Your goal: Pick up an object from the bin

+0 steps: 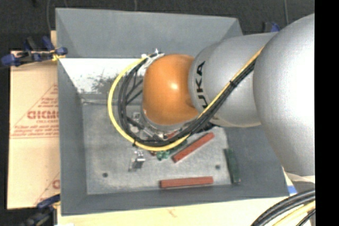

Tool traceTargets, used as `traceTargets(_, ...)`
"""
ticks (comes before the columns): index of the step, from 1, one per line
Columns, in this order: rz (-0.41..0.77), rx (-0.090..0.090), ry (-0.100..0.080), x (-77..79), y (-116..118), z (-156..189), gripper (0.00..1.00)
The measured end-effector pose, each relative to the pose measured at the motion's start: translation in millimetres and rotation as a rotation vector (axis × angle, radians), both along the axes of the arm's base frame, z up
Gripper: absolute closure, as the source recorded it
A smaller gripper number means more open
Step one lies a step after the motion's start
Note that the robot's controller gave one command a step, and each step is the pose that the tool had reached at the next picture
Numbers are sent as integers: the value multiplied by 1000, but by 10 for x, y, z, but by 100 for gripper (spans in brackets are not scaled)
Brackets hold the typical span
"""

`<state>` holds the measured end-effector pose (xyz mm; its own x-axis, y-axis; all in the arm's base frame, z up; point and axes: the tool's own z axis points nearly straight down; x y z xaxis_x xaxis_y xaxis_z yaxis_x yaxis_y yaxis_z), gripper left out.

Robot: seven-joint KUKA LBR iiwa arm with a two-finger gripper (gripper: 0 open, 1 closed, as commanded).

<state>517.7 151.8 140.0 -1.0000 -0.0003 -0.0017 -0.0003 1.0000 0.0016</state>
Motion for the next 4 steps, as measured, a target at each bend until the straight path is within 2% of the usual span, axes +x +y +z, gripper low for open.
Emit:
traceTargets(1,331,-1,-5,-16,-428,-413,0)
traceTargets(2,458,-2,0,97,-720,-334,0)
traceTargets(3,157,-1,-2,329,-943,-346,0)
traceTargets(4,539,-3,-2,315,-1394,-562,0)
